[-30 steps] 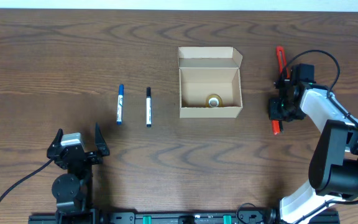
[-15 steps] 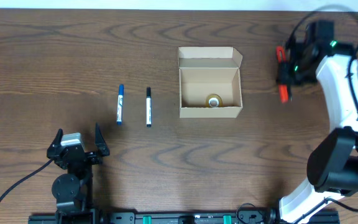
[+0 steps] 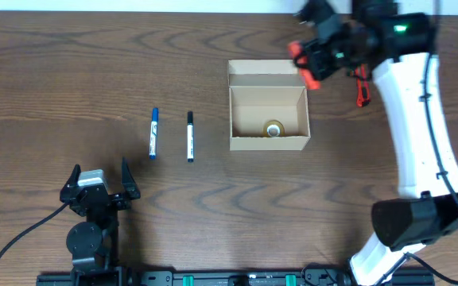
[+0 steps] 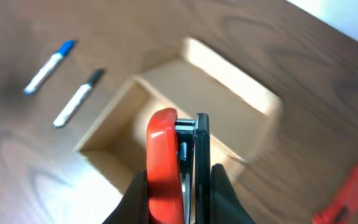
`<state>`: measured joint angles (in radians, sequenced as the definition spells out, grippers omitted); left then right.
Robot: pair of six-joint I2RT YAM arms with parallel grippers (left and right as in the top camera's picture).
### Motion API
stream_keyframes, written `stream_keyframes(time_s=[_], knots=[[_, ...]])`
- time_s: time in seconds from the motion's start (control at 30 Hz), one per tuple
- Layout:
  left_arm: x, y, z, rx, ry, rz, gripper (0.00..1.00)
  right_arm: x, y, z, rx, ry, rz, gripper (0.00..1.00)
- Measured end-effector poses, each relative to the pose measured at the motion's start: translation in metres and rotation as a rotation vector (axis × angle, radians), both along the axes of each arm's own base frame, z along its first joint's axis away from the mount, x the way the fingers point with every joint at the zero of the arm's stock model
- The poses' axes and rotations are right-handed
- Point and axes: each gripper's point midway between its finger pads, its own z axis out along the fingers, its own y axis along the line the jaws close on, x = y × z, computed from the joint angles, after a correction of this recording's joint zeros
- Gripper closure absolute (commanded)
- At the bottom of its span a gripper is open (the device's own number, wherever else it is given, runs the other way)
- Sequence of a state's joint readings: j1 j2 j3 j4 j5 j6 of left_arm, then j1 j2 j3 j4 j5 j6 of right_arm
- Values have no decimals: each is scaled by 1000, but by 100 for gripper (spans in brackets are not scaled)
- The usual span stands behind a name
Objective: Pack container
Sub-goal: 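Carry the stapler into the box and release it beside the tape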
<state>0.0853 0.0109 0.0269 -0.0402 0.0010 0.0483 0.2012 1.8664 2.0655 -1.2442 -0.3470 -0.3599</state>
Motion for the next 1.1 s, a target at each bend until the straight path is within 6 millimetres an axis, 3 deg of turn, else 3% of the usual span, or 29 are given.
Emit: stream_keyframes(time_s=[0.13,0.27,0.5,0.6,1.1], knots=[[0,0,0,0,0,0,5,-9,33,-11,-15,12,113,99],[0,0,0,0,0,0,5,-13,47,-44,-44,93,187,99],[0,0,0,0,0,0,5,-3,53,-117,-76,241,245,99],[0,0,0,0,0,0,5,-2,54,-138,-83,286,252,99],[0,0,0,0,0,0,5,-5,53,-196,-106,422,260,99]])
